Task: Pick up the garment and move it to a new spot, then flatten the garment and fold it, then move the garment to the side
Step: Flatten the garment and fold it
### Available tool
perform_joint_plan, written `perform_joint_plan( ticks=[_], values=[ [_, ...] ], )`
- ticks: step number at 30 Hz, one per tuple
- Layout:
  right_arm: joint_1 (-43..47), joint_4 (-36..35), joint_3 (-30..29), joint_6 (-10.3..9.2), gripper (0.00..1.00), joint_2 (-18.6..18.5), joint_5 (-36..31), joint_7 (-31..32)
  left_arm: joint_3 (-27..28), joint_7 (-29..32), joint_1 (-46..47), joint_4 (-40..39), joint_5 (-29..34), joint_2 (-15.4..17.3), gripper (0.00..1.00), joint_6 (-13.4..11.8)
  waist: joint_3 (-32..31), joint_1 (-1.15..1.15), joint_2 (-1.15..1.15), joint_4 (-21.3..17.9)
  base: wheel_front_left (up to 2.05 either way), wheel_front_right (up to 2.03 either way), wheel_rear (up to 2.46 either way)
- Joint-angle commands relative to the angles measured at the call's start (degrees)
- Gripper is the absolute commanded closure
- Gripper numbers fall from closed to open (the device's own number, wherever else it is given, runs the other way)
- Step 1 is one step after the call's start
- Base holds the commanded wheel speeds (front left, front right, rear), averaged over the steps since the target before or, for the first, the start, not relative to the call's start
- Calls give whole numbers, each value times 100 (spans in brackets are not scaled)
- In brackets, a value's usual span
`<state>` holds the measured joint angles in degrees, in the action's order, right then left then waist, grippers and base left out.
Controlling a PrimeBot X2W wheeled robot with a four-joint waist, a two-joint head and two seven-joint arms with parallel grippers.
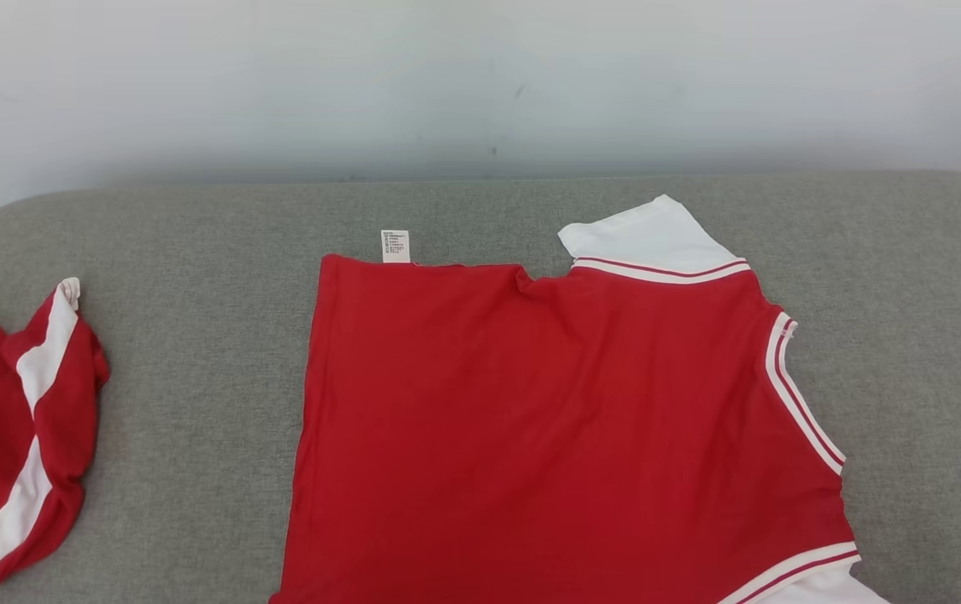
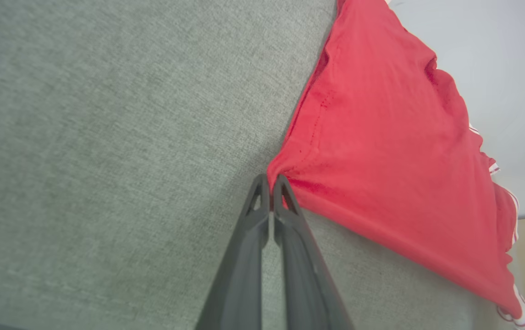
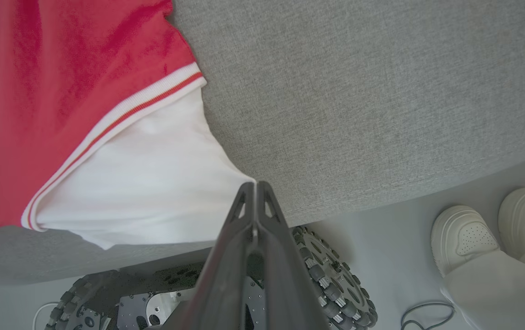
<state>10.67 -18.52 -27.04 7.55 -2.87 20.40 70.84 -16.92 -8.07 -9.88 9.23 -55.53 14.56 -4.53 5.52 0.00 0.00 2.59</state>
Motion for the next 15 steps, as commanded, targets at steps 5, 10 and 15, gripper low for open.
perform_joint_plan(
  ticks=[5, 10, 15],
  values=[
    [-109, 0, -37, -11, 100, -6, 237, -305, -32, 4, 115, -144, 120, 64, 100, -8, -28, 0, 0, 59, 0, 0, 0],
    [-499, 120, 108, -11, 100, -3, 278, -808, -59, 77, 589, -150, 168, 36, 100, 23, -8, 0, 0, 70, 0, 0, 0],
    [-1020, 363, 323, -11, 100, 0, 114, -1239, -112, 234, 1185, 21, 256, 55, 100, -38, 82, 0, 0, 66, 0, 0, 0]
  ],
)
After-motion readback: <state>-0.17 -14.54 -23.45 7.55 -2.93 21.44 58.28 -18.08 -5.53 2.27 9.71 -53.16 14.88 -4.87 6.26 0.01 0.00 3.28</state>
